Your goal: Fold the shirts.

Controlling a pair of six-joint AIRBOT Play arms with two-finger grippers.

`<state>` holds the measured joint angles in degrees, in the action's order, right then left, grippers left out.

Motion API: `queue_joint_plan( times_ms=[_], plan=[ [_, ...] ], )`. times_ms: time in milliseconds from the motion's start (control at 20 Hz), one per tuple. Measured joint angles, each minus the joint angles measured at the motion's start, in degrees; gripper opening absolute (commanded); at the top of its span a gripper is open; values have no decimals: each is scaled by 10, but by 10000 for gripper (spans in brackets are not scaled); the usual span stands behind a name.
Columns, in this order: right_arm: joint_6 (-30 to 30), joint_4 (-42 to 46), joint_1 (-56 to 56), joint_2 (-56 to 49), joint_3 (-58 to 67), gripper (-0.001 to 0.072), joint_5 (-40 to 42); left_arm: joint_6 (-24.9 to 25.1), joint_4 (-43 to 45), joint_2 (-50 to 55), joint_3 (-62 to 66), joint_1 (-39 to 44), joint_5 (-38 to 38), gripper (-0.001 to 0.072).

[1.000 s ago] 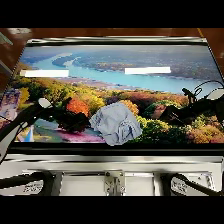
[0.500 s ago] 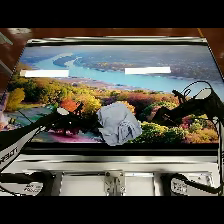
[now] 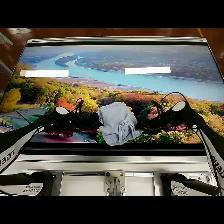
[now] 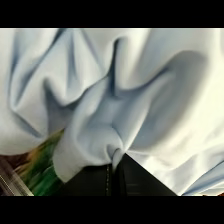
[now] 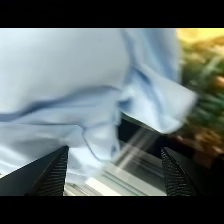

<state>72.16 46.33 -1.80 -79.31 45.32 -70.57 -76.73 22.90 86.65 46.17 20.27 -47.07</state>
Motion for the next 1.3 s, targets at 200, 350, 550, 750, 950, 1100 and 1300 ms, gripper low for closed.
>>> queue_joint_plan(
  times_ms=[200, 350, 550, 750, 950, 1100, 1300],
  plan=[
    [-21, -71, -57, -26, -12, 384, 38, 2, 5, -7, 1, 0, 0, 44],
    [-31, -104, -80, -38, -14, 69, 56, 7, 9, -15, 2, -7, -1, 42],
    [-63, -119, -68, -12, 8, 68, 50, 9, 56, -56, 26, -40, -10, 42],
    [-98, -123, -27, 71, 101, 68, 20, 22, 131, -140, 127, -75, -56, 42],
    [-93, -118, -1, 168, 269, 68, 9, 36, 174, -232, 311, -88, -91, 43],
    [-61, -66, 6, 224, 407, 68, 9, 39, 202, -280, 453, -91, -100, 43],
    [-3, 31, 9, 282, 536, 69, 2, 10, 263, -330, 566, -92, -109, 43]
  ],
)
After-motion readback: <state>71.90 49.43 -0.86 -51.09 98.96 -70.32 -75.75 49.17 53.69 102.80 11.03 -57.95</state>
